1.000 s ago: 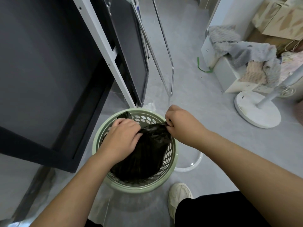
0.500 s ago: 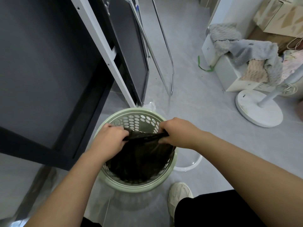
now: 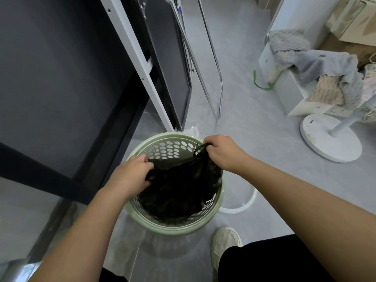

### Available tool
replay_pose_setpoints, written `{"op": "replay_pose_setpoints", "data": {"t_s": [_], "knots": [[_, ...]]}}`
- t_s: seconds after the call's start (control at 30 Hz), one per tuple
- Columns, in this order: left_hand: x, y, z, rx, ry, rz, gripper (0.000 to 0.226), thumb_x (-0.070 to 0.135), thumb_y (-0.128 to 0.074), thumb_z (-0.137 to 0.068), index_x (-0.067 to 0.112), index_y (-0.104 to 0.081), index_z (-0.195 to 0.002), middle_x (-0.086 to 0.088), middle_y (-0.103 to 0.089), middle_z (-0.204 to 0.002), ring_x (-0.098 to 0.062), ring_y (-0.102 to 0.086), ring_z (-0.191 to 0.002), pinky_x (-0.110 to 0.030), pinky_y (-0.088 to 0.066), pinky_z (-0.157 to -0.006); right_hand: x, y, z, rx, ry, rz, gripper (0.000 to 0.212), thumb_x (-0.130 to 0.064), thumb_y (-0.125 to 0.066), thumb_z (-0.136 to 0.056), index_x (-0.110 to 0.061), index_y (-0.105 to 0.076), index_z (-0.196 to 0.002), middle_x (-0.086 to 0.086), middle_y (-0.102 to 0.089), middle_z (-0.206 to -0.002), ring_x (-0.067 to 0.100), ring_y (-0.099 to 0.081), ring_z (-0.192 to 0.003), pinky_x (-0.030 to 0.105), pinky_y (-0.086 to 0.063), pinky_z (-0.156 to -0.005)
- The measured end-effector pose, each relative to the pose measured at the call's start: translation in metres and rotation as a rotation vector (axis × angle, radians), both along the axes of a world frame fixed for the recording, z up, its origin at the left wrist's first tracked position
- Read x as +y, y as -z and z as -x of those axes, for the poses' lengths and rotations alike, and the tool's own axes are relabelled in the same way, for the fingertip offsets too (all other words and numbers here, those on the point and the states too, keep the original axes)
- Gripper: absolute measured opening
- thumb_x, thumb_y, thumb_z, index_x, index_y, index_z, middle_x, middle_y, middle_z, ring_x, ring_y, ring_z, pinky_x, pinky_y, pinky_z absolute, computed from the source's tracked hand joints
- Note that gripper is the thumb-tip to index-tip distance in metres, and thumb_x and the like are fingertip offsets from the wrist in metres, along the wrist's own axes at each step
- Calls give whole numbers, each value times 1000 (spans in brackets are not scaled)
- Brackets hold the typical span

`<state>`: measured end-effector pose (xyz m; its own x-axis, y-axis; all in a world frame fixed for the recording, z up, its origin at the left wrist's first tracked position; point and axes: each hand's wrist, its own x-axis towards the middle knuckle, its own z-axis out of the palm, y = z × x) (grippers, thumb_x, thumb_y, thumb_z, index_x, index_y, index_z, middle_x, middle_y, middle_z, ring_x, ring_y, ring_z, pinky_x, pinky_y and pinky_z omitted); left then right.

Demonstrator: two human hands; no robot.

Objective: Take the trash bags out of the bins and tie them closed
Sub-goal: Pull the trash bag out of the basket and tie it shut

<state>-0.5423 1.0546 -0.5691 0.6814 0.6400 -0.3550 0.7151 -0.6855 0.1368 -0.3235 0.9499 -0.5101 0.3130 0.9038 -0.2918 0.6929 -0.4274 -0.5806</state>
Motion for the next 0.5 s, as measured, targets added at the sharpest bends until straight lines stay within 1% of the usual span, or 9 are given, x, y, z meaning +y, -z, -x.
{"op": "replay_pose_setpoints", "data": {"t_s": [0.07,0.1,0.17,0.23,0.3,0.37,0.4,0.47,0.5], "knots": [[-1,-6,-2,-132,-123,6,17,23,-56,-85,21,-51,-101,1,-56,-96,-22,-57,-88,-34,-49,-67,1,-1,3,3,12,-8,27,-14,-40,-89,-6,-45,-65,7,-44,-59,24,-41,-60,32,-33,-53],[-2,-8,-3,-203,-180,42,12,20,-54,-86,21,-48,-96,0,-57,-86,-23,-56,-79,-35,-48,-62,1,-1,5,12,16,-11,30,-20,-44,-89,-8,-41,-62,6,-40,-58,22,-38,-58,32,-31,-53],[-4,-13,-6,-312,-223,115,12,15,-54,-85,22,-44,-86,0,-54,-74,-24,-56,-71,-38,-48,-59,2,0,8,16,-8,-1,38,-30,-53,-87,-11,-37,-59,3,-37,-57,18,-35,-53,30,-29,-52],[-7,-16,-8,-414,-246,175,18,12,-54,-83,26,-44,-81,0,-57,-71,-23,-58,-67,-43,-50,-61,4,3,9,-49,-89,25,42,-33,-60,-88,-15,-38,-57,0,-40,-57,15,-38,-53,26,-30,-49],[-8,-15,-8,-509,-268,197,19,11,-56,-81,29,-50,-82,4,-61,-70,-20,-61,-67,-44,-54,-63,6,9,10,-75,-153,40,34,-30,-63,-89,-20,-41,-64,-4,-45,-63,18,-45,-64,24,-33,-53],[-7,-16,-9,-595,-294,216,22,8,-59,-81,30,-57,-79,8,-63,-69,-14,-60,-65,-38,-54,-64,7,15,13,29,-164,56,16,-26,-63,-89,-22,-49,-84,-4,-56,-83,19,-51,-80,24,-39,-63],[-8,-17,-10,-641,-314,230,25,7,-60,-81,31,-59,-76,8,-64,-68,-10,-59,-62,-32,-52,-63,8,17,16,79,-174,68,19,-26,-65,-88,-23,-52,-102,-2,-59,-100,18,-53,-91,24,-41,-73],[-8,-21,-12,-741,-360,269,27,5,-64,-81,32,-64,-75,5,-65,-65,-2,-55,-53,-19,-47,-58,14,21,24,108,-242,92,59,-28,-68,-85,-27,-40,-137,0,-53,-133,18,-51,-116,25,-39,-94],[-8,-23,-12,-786,-377,297,26,5,-66,-81,31,-65,-78,3,-66,-65,-1,-54,-51,-15,-45,-58,18,23,30,114,-277,96,72,-29,-70,-84,-28,-30,-144,-1,-47,-142,18,-46,-125,27,-37,-102]]}}
